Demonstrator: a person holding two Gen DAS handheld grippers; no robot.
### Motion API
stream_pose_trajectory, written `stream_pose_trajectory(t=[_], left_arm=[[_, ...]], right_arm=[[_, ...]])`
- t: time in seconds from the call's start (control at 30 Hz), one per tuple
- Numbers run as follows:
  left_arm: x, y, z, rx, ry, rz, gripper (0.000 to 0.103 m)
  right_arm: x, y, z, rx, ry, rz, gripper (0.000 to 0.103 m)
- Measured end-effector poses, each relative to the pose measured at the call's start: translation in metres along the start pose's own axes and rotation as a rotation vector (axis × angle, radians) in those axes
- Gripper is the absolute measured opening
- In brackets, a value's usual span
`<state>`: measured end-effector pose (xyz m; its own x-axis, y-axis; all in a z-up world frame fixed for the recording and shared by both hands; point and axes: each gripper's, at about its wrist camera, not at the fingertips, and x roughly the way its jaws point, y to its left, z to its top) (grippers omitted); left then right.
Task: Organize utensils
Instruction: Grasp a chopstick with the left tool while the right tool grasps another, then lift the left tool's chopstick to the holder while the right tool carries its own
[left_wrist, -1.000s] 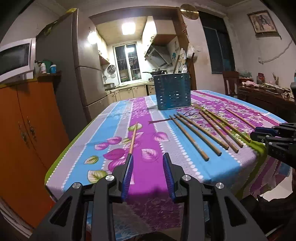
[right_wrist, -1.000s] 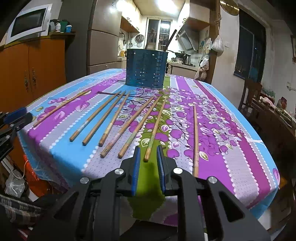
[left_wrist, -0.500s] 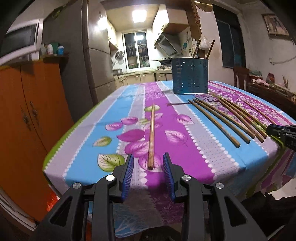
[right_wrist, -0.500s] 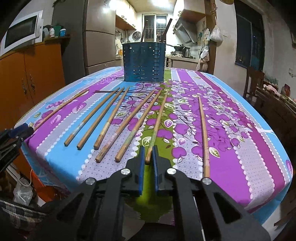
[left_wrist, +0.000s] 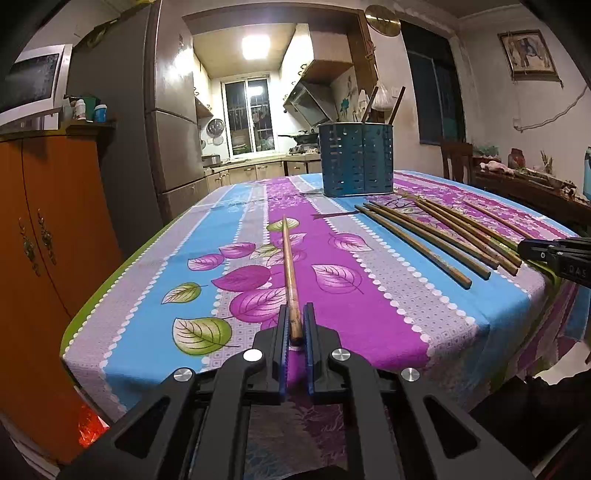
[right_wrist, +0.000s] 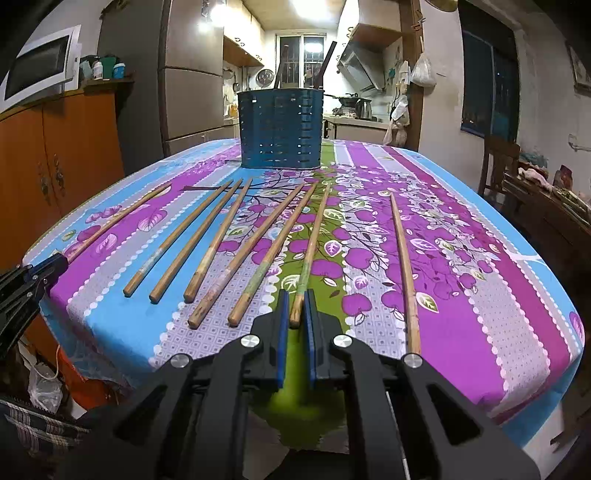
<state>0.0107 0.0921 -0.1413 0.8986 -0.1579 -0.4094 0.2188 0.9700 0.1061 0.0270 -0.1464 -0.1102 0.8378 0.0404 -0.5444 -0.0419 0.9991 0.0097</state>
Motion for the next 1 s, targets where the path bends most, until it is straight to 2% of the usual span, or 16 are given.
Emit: stream_pose_trajectory(t=[0.37, 0.77, 1.0], left_arm=[[-0.007, 0.001, 0.010, -0.011, -0.007, -0.001, 0.008], [-0.037, 0.004, 0.046, -0.033, -0.104, 0.007, 0.008], [-0.053, 0.010, 0.076, -0.062, -0.152, -0.008, 0.008]], right_arm=[[-0.009, -0.016, 0.006, 0.090, -0.030, 0.018, 0.005], [-0.057, -0.028, 0.034, 0.068, -0.192, -0.016, 0.005], [-0.078, -0.033, 0.055, 0.046, -0.262, -0.001, 0.005]])
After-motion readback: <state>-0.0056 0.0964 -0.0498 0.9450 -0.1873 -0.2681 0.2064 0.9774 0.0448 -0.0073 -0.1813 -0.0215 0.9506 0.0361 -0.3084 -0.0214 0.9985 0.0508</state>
